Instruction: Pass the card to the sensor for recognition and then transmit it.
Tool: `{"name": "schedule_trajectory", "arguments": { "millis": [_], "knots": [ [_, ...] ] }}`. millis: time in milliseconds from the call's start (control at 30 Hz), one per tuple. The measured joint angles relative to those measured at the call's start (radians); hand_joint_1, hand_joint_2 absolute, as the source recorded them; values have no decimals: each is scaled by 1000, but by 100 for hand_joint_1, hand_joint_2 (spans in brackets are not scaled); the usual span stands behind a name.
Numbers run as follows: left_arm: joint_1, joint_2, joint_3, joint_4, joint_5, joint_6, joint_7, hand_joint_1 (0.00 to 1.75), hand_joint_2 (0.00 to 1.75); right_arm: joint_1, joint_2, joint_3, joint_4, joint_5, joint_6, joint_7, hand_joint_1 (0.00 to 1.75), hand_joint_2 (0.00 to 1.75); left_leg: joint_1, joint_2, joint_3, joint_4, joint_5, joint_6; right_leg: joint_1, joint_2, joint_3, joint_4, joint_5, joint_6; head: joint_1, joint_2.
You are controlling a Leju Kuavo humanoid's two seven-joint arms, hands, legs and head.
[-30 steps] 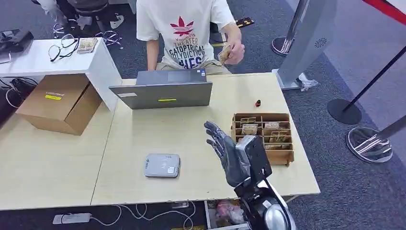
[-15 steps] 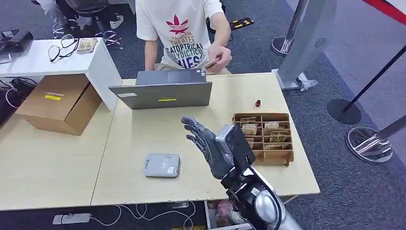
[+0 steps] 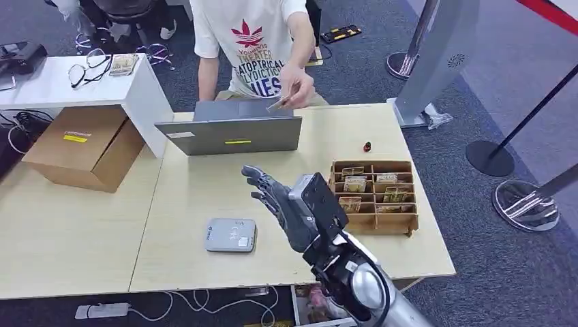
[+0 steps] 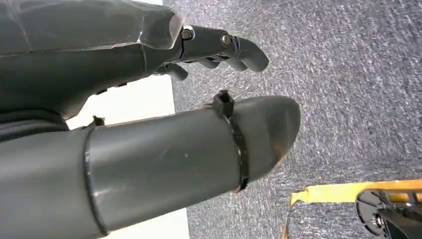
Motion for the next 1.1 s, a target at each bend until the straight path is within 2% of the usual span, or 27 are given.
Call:
{"name": "schedule_trajectory", "arguments": {
  "millis": [267,300,400,600,800,1100],
  "knots": [
    [-3,-23,23,0,10,44,46,0,0,-61,6,47,40,-31,-20,12,0,0,0,0,0,0,0,0,0,-1,0,0,0,0,0,0],
    [-3,-25,24,0,9,45,46,0,0,-63,6,52,50,-34,-28,9,0,175,0,0,0,0,0,0,0,-1,0,0,0,0,0,0],
    [-4,-29,28,0,9,48,41,0,0,-62,7,56,76,-34,-53,-8,0,175,0,0,0,0,0,0,0,0,0,0,0,0,0,0],
    [-1,-23,29,0,-2,10,-29,0,0,-23,8,46,110,44,-126,-42,0,175,0,0,0,0,0,0,0,0,0,0,0,0,0,0],
    [2,-8,29,0,-16,-22,-88,0,0,41,6,-8,115,122,-153,-89,0,175,0,0,0,0,0,0,0,0,0,0,0,0,0,0],
    [9,15,26,0,-47,-71,-155,0,0,110,7,-105,101,316,-199,-140,0,175,0,0,0,0,0,0,0,0,0,0,0,0,0,0]
  ]
}}
